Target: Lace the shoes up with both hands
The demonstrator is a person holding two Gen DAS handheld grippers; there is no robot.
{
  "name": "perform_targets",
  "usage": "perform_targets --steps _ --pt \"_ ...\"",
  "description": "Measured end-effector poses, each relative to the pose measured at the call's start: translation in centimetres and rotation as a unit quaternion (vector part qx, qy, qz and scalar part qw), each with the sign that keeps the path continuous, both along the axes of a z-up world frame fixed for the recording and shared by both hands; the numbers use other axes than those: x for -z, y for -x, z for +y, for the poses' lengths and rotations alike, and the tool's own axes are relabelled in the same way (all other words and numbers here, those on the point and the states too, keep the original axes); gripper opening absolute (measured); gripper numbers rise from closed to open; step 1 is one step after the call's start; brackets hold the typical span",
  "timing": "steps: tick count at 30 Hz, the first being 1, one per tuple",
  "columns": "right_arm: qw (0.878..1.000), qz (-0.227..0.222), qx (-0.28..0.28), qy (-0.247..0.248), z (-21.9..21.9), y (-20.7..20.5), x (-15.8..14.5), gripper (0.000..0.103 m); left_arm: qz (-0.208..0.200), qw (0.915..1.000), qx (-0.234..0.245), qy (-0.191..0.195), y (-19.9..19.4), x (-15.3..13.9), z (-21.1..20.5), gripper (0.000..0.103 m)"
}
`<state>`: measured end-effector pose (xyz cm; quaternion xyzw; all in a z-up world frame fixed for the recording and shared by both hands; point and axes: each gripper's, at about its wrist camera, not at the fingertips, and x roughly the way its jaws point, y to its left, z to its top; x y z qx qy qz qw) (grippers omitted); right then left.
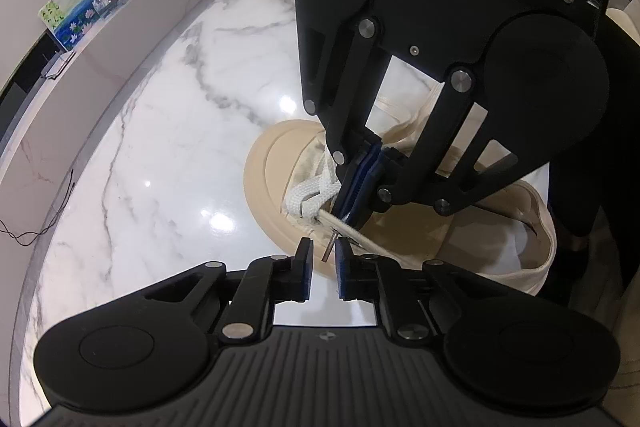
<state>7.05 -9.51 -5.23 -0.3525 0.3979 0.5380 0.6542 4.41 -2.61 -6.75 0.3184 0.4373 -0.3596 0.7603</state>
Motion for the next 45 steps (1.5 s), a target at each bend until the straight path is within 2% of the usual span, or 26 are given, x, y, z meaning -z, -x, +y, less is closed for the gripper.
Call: perform_targets --steps 6,13,14,16,18,32,33,36,40,45 --pt "1.0 -0.004 0.017 -0.006 -0.2 0.2 0.0 0.002 0.011 0.9997 -0.016 0.011 0.0 -0.1 0.4 0.004" --pt "0.996 -0.012 0.076 -0.038 -1.5 0.9 -0.1 0.005 0.013 0.9992 -0.03 0.025 0.4 -0.3 0.8 0.004" --pt "0.995 -0.01 0.088 -0.046 -1.8 1.0 -0.3 0.006 0.013 0.9991 -0.031 0.026 0.4 -0.3 0.9 0.004" --pt "0.991 -0.011 0.114 -0.064 -2.6 1.4 -0.7 0.019 0.013 0.9988 -0.036 0.029 0.5 -0.4 1.1 0.004" --pt "0.987 -0.019 0.14 -0.073 -3.3 2.0 -1.1 0.021 0.011 0.9986 -0.042 0.031 0.8 -0.6 1.3 0.004" --pt "0.963 -0.043 0.258 -0.068 -6.3 5.4 -2.1 0.022 -0.03 0.9937 -0.107 0.015 3.4 -3.5 3.9 0.003" --pt "0.962 -0.04 0.261 -0.069 -6.3 5.5 -1.9 0.021 -0.037 0.9928 -0.113 0.014 3.7 -4.0 4.2 0.003" --pt "0.956 -0.041 0.28 -0.073 -6.6 5.7 -1.5 0.006 -0.058 0.9894 -0.133 0.009 4.4 -5.3 4.7 0.001" --pt "0.946 -0.032 0.311 -0.089 -7.0 5.8 -1.3 0.005 -0.087 0.984 -0.155 -0.002 5.9 -7.4 5.5 0.001" --pt "0.942 -0.034 0.323 -0.082 -6.6 5.9 -1.0 0.006 -0.085 0.9863 -0.141 0.001 7.0 -7.4 5.2 0.002"
